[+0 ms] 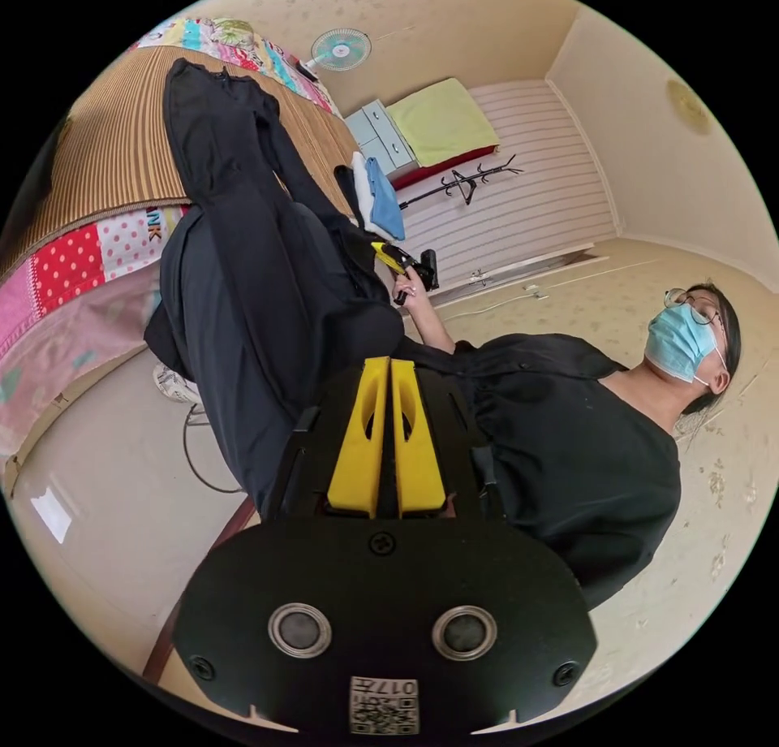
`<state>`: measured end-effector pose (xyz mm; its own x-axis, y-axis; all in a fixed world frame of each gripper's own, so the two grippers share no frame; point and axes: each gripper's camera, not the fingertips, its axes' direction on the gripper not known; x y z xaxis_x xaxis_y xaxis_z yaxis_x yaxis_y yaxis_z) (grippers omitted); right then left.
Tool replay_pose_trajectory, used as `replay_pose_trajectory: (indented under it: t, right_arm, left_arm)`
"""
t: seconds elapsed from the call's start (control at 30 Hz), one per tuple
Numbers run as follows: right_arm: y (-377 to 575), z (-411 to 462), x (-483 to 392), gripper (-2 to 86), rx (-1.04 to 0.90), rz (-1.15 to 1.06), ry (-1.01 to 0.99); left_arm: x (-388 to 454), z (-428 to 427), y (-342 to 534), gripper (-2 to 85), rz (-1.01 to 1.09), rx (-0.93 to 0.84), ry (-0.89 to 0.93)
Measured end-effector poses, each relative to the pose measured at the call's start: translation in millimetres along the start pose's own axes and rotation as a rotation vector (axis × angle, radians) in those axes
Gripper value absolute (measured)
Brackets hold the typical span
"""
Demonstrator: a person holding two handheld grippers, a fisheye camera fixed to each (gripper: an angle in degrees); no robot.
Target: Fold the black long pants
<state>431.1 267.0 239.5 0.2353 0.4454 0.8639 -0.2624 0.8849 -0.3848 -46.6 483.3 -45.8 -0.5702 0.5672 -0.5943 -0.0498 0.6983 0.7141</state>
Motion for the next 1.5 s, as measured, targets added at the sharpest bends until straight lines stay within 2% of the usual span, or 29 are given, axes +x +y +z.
replay_pose_trajectory:
  t: [0.1,0.2,0.23,0.3,0.43,0.53,0.7,0.77,0.93,1.03,1.1,1.2,1.3,1.43,1.5]
  right_arm:
    - [-1.9,34.4,22.8,8.6,-0.175,-0.002,-0.201]
    - [16.6,91.6,42.9,10.7,-0.340,0.058,-0.225]
    - [22.2,97.8,45.9,11.0,-0.332,0.069,-0.211]
    - [40.5,91.6,57.0,10.6,-0.194,0.109,-0.235]
    - [47.9,70.3,76.1,7.3,-0.156,0.140,-0.250]
    - [41.5,43.9,88.0,5.7,-0.142,0.143,-0.338]
    - [18.9,-8.2,58.6,5.3,-0.090,0.067,-0.809]
    - [11.5,-9.8,37.4,5.6,-0.147,0.024,-0.876]
    - [10.6,20.5,12.3,5.9,-0.309,0.033,-0.809]
    - [26.7,45.0,14.6,5.1,-0.413,0.047,-0.615]
    - [43.6,57.5,-0.8,4.1,-0.499,-0.060,-0.452]
    - [56.2,59.8,-11.9,3.4,-0.534,-0.105,-0.473]
    - [60.9,53.3,-26.8,3.1,-0.579,-0.199,-0.425]
    - [70.1,40.8,-45.3,3.3,-0.614,-0.325,-0.370]
    - [79.3,22.9,-64.4,3.3,-0.619,-0.438,-0.538]
  left_arm:
    - [-6.2,3.0,-5.2,-1.0,-0.010,0.002,0.009]
    - [-7.8,6.4,-12.0,-1.0,-0.004,-0.014,0.010]
    - [-7.6,6.4,-13.0,-1.0,-0.001,-0.015,0.012]
    - [-7.7,3.8,-15.3,-1.0,0.004,-0.012,0.021]
    - [-12.3,-3.5,-15.3,-1.0,-0.010,-0.020,0.014]
    - [-14.1,-13.4,-12.8,-0.9,-0.024,-0.016,0.000]
    - [-2.1,-30.2,-15.1,0.6,0.047,0.058,0.032]
    - [1.2,-28.7,-27.1,4.7,0.065,0.099,0.049]
    - [7.1,7.9,-74.7,10.8,0.138,0.031,0.093]
    - [-3.6,31.6,-94.6,11.3,0.124,0.006,0.097]
    - [-28.3,37.3,-101.2,12.3,0.012,0.119,0.076]
    - [-63.3,37.7,-108.4,14.1,-0.144,0.188,0.069]
    - [-83.4,22.1,-115.0,14.9,-0.224,0.244,-0.033]
    - [-100.0,4.7,-114.6,16.5,-0.273,0.245,-0.021]
    - [-104.2,-6.3,-102.0,16.3,-0.279,0.273,0.014]
